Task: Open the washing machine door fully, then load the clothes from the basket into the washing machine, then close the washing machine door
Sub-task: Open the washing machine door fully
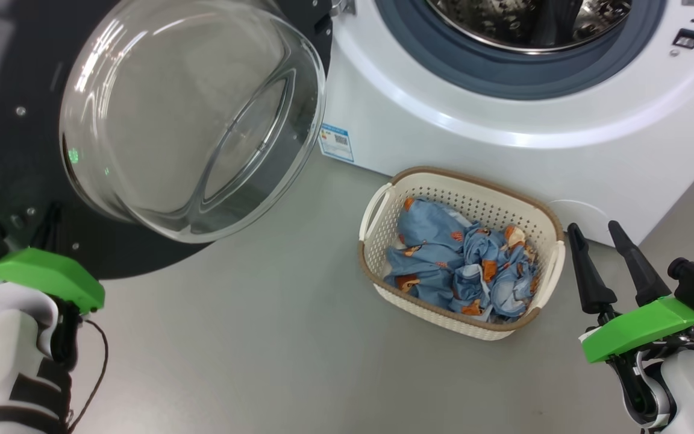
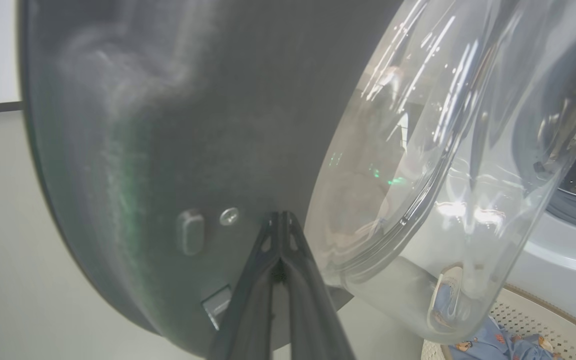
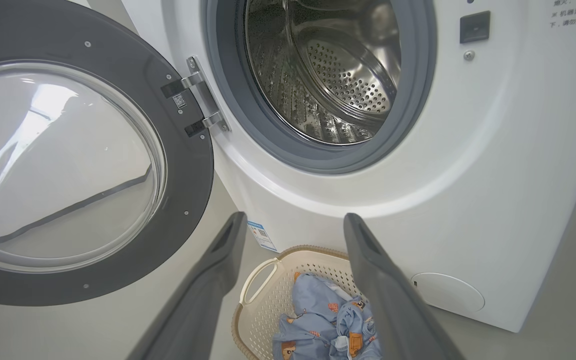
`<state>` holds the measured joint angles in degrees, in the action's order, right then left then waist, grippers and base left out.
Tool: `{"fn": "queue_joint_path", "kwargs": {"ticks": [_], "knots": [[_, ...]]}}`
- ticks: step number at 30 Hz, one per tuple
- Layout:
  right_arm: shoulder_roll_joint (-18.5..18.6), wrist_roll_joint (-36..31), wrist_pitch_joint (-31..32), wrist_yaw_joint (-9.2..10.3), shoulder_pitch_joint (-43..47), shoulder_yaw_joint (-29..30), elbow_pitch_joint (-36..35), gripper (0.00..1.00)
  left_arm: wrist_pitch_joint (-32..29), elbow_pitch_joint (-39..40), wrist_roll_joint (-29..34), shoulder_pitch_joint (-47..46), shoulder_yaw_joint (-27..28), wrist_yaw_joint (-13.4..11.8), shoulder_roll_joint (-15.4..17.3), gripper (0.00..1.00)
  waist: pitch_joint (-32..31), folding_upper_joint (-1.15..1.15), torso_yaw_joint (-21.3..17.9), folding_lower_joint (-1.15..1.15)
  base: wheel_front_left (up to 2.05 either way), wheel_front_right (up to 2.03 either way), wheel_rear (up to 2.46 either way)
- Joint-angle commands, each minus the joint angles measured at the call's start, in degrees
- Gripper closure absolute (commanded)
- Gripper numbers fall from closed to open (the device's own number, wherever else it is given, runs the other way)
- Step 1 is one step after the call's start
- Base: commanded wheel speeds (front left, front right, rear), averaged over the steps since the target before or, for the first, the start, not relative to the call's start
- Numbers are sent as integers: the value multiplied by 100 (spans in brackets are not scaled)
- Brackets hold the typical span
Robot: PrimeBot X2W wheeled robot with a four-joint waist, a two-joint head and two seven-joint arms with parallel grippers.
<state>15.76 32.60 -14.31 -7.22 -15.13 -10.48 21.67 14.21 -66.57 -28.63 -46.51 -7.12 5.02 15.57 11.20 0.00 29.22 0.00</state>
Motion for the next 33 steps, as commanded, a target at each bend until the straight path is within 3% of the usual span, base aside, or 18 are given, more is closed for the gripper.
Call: {"fn": "queue_joint_path", "kwargs": {"ticks": [1, 10, 11, 12, 13, 14, 24, 33], "knots": [[1, 70, -69, -26, -43, -101, -123, 0, 76, 233, 47, 74, 144, 20, 380, 100, -94, 0, -74, 0, 0, 0, 0], [-73, 95, -69, -26, 76, -95, -154, 0, 78, 1008, 98, 756, 361, 33, 448, 100, -372, 0, -399, 0, 0, 0, 0], [-77, 97, -69, -26, 92, -84, -156, 0, 78, 1127, 104, 840, 386, 38, 438, 95, -396, 0, -433, 0, 0, 0, 0], [-80, 98, -69, -26, 106, -78, -159, 0, 78, 1247, 110, 921, 410, 41, 425, 69, -416, 0, -465, 0, 0, 0, 0], [-83, 97, -69, -26, 119, -72, -161, 0, 78, 1363, 119, 1000, 427, 40, 406, 26, -434, 0, -497, 0, 0, 0, 0], [-88, 88, -69, -26, 130, -60, -156, 0, 78, 1483, 135, 1076, 440, 30, 380, 0, -451, 0, -529, 0, 0, 0, 0], [-147, 41, -69, -26, 214, -95, -196, 0, 78, 2624, 266, 1757, 458, -85, 132, 0, -633, 0, -846, 0, 0, 0, 0], [-130, -21, -69, -26, 231, -192, -265, 0, 36, 3733, 270, 2450, 347, -270, -101, 0, -793, 0, -1410, 0, 0, 0, 0]]}}
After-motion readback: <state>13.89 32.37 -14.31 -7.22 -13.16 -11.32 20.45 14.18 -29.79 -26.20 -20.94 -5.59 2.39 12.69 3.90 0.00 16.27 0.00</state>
